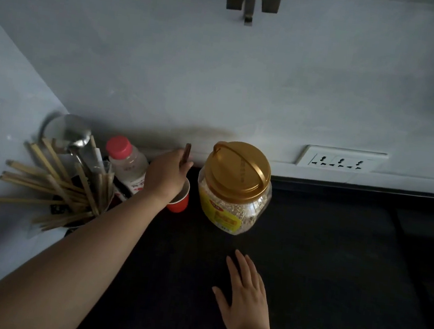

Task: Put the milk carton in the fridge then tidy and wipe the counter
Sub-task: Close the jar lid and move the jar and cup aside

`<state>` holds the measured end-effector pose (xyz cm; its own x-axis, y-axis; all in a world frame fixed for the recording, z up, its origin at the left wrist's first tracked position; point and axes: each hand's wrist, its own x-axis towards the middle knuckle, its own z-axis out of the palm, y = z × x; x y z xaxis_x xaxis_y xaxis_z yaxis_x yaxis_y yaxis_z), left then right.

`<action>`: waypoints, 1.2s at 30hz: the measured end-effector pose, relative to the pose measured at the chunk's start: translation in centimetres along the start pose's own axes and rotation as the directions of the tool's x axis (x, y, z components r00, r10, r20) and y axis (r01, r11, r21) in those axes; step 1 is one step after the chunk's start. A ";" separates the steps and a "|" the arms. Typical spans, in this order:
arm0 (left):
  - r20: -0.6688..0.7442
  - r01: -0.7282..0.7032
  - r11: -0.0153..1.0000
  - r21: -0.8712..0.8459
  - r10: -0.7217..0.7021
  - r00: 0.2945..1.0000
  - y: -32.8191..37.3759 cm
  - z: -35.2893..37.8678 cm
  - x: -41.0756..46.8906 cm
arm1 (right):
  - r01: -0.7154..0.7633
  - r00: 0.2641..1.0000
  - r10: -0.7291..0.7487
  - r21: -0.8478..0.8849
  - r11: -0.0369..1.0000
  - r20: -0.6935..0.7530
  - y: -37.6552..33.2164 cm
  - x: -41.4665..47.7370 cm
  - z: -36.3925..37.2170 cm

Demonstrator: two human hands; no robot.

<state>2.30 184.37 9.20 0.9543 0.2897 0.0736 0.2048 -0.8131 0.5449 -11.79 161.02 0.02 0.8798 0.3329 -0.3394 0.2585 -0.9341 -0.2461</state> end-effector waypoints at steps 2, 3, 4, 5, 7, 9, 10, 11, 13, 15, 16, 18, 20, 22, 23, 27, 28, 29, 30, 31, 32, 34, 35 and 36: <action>-0.036 -0.041 0.998 -0.041 0.040 0.999 0.0 -1.0 -0.6 | -0.010 1.000 0.010 0.033 0.999 0.017 0.0 0.0 0.0; -0.056 -0.066 0.997 -0.050 0.064 0.996 0.1 -1.7 -0.9 | -0.002 1.000 0.002 0.033 0.999 0.005 -0.1 -0.1 -0.4; -0.074 -0.090 0.994 -0.061 0.085 0.994 0.3 -2.3 -1.3 | 0.024 1.000 -0.024 0.041 0.999 -0.010 -0.2 -0.2 -0.5; -0.091 -0.112 0.991 -0.075 0.105 0.990 0.6 -3.1 -1.7 | 0.056 0.998 -0.053 0.071 0.996 -0.033 -0.3 -0.1 -0.6; -0.114 -0.153 0.984 -0.089 0.142 0.983 1.2 -4.8 -2.4 | 0.070 0.998 -0.069 0.130 0.989 -0.015 -0.5 -0.1 -0.7; -0.126 -0.176 0.977 -0.122 0.160 0.979 1.8 -6.9 -3.3 | 0.063 0.998 -0.062 0.096 0.993 -0.014 -0.8 -0.3 -1.1; -0.144 -0.185 0.971 -0.149 0.164 0.976 2.0 -8.0 -3.8 | 0.049 0.999 -0.050 0.083 0.995 0.004 -1.1 -0.4 -1.3; -0.175 -0.193 0.966 -0.171 0.163 0.971 2.2 -9.2 -4.4 | 0.038 0.999 -0.041 0.074 0.997 0.031 -1.4 -0.5 -1.5; -0.241 -0.186 0.961 -0.206 0.135 0.961 2.4 -11.6 -6.0 | 0.039 0.997 -0.043 0.065 0.997 0.062 -2.2 -0.7 -1.8; -0.301 -0.185 0.956 -0.226 0.112 0.947 2.2 -13.8 -7.8 | 0.065 0.994 -0.072 0.073 0.995 0.088 -3.2 -0.6 -1.9; -0.330 -0.184 0.957 -0.224 0.103 0.938 2.0 -14.8 -8.8 | 0.089 0.990 -0.097 0.079 0.993 0.099 -3.8 -0.6 -1.9; -0.389 -0.166 0.964 -0.208 0.075 0.918 1.3 -16.4 -10.7 | 0.142 0.983 -0.151 0.083 0.986 0.108 -5.1 -0.5 -1.8; -0.434 -0.132 0.964 -0.231 0.019 0.901 0.3 -17.7 -12.3 | 0.191 0.974 -0.200 0.084 0.978 0.110 -6.6 -0.4 -1.6; -0.454 -0.104 0.957 -0.272 -0.032 0.891 -1.0 -18.5 -13.3 | 0.221 0.967 -0.229 0.078 0.972 0.113 -8.0 -0.4 -1.3; -0.455 -0.093 0.953 -0.288 -0.051 0.889 -1.7 -18.8 -13.6 | 0.231 0.965 -0.237 0.069 0.971 0.113 -8.6 -0.4 -1.1; -0.450 -0.083 0.948 -0.307 -0.068 0.890 -3.7 -18.6 -13.6 | 0.248 0.964 -0.247 0.009 0.969 0.095 -9.9 -0.5 0.3; -0.448 -0.086 0.950 -0.299 -0.060 0.892 -4.1 -18.3 -13.4 | 0.248 0.966 -0.247 -0.003 0.969 0.077 -10.0 -0.5 0.6; -0.443 -0.088 0.953 -0.288 -0.052 0.895 -4.4 -17.9 -13.2 | 0.249 0.967 -0.248 -0.008 0.969 0.052 -9.9 -0.6 1.0; -0.434 -0.087 0.956 -0.280 -0.045 0.900 -4.7 -17.5 -12.8 | 0.249 0.968 -0.249 -0.016 0.968 0.029 -9.8 -0.6 1.3; -0.421 -0.086 0.958 -0.275 -0.040 0.906 -4.9 -17.1 -12.5 | 0.253 0.968 -0.252 -0.031 0.967 0.018 -9.5 -0.6 1.7; -0.408 -0.083 0.960 -0.269 -0.035 0.912 -5.2 -16.6 -12.2 | 0.262 0.965 -0.262 -0.040 0.964 0.011 -9.2 -0.6 2.0; -0.382 -0.077 0.969 -0.236 -0.020 0.924 -5.8 -15.5 -11.8 | 0.276 0.961 -0.277 -0.041 0.960 -0.005 -8.8 -0.8 2.7; -0.366 -0.073 0.974 -0.215 -0.011 0.930 -6.1 -15.1 -11.7 | 0.271 0.962 -0.272 -0.048 0.961 -0.018 -8.6 -0.8 2.9; -0.343 -0.068 0.979 -0.194 -0.003 0.939 -6.4 -14.6 -11.6 | 0.253 0.967 -0.253 -0.064 0.965 0.004 -8.6 -0.9 2.8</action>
<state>-13.30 193.58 17.07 0.8209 0.4479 0.3544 0.0932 -0.7172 0.6906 -15.94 169.11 -0.15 0.7840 0.5592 -0.2696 0.4976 -0.8257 -0.2657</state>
